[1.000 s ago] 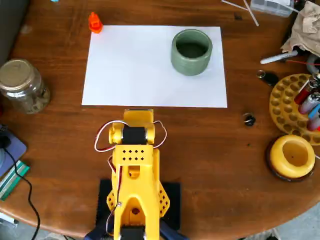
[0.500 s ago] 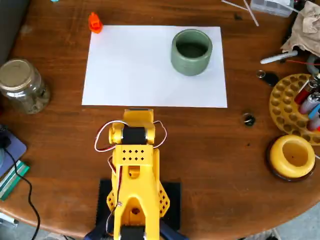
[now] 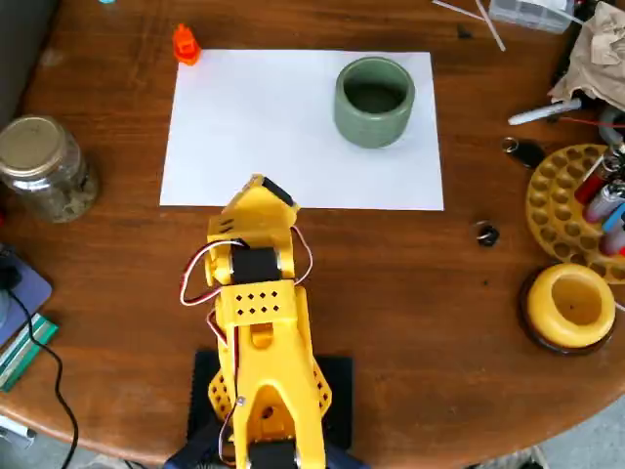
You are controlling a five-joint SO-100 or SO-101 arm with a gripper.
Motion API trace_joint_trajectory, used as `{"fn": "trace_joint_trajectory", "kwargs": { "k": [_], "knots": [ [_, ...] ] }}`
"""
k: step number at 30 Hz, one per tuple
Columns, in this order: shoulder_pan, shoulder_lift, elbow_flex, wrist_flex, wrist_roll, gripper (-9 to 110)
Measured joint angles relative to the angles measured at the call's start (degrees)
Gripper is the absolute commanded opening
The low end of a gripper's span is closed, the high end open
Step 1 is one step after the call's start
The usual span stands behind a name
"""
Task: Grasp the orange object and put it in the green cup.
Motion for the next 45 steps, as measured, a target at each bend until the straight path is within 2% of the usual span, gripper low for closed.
{"fn": "trace_joint_trajectory", "kwargs": {
  "k": [5, 10, 13, 19, 26, 30, 36, 45],
  "knots": [
    [-0.35, -1.85, 0.0, -8.44, 15.73, 0],
    [-2.81, -22.24, 0.0, -32.34, 26.1, 0],
    [-3.43, -36.47, -1.14, -45.79, 29.79, 0],
    [-6.42, -58.18, -10.55, -58.01, 32.87, 0],
    [-8.35, -89.47, -24.52, -79.63, 37.53, 0],
    [-9.32, -102.04, -33.75, -82.44, 39.46, 0],
    [-9.58, -111.01, -44.82, -81.83, 39.99, 0],
    [-9.67, -114.43, -58.45, -71.1, 39.99, 0]
  ]
}}
